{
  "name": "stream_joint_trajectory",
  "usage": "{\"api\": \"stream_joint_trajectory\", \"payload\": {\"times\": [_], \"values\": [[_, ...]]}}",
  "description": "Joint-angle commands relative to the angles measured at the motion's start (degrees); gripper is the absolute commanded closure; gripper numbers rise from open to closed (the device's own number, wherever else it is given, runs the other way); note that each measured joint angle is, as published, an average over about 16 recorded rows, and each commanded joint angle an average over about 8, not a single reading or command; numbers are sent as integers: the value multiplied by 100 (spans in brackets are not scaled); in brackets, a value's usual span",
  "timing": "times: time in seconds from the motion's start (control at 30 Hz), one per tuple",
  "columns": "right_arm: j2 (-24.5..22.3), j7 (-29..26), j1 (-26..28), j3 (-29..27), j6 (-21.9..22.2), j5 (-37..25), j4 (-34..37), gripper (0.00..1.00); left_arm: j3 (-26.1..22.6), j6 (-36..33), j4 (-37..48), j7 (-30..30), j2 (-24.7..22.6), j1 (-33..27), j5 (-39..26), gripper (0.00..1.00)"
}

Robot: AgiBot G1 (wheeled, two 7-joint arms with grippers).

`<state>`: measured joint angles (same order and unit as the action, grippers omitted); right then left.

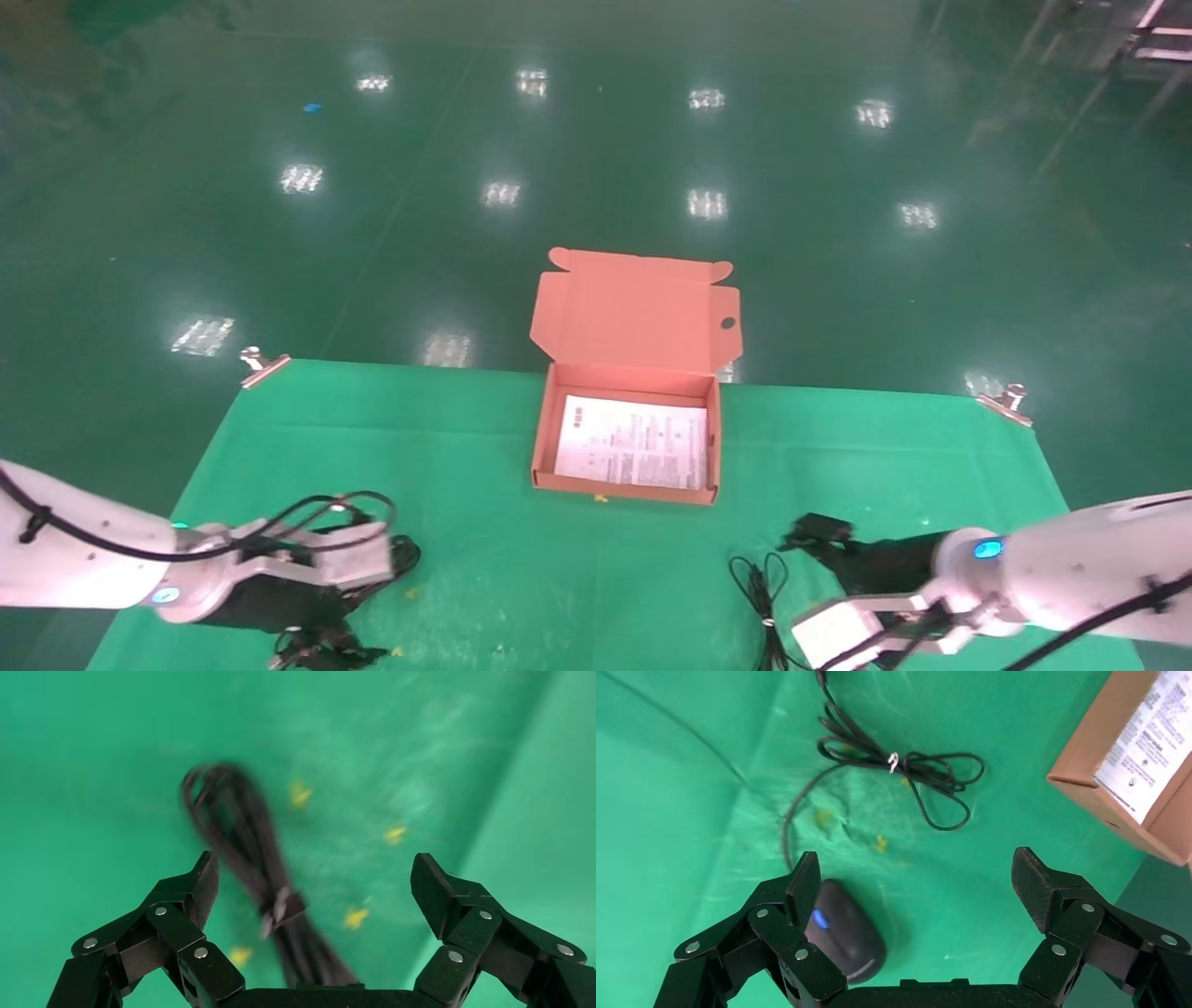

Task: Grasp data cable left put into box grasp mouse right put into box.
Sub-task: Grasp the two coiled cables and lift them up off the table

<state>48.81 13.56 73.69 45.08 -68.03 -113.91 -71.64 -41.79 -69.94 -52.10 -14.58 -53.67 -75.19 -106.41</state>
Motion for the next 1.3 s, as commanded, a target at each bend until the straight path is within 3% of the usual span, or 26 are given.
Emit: {"api": "stream_joint_trajectory", "payload": {"times": [0.03,0.27,0.67,0.73,0.8,0.93,0.97,1.0,1.07,1.3], "values": [[83,240,-141,39,300,-97,71,0,-22,232,278,-158,-81,18,-185,0],[449,1325,-228,102,834,94,798,0,57,619,608,-580,-38,99,-323,0],[933,2855,-112,141,1043,554,2167,0,54,744,917,-661,-82,148,-377,0],[980,2988,-104,130,1059,615,2318,14,50,750,990,-633,-110,144,-375,0],[1013,3076,-95,122,1071,653,2423,39,47,750,1048,-602,-134,138,-367,17],[1064,3185,-79,113,1096,711,2589,89,46,760,1140,-513,-169,138,-346,67],[1072,3198,-76,112,1100,718,2613,97,47,762,1154,-499,-174,140,-340,80],[1078,3206,-75,112,1104,724,2631,100,48,766,1165,-491,-178,141,-336,92],[1089,3221,-72,111,1112,736,2665,100,50,771,1185,-476,-184,145,-329,100],[1074,3200,-70,109,1099,734,2623,100,52,761,1164,-496,-180,141,-324,100]]}}
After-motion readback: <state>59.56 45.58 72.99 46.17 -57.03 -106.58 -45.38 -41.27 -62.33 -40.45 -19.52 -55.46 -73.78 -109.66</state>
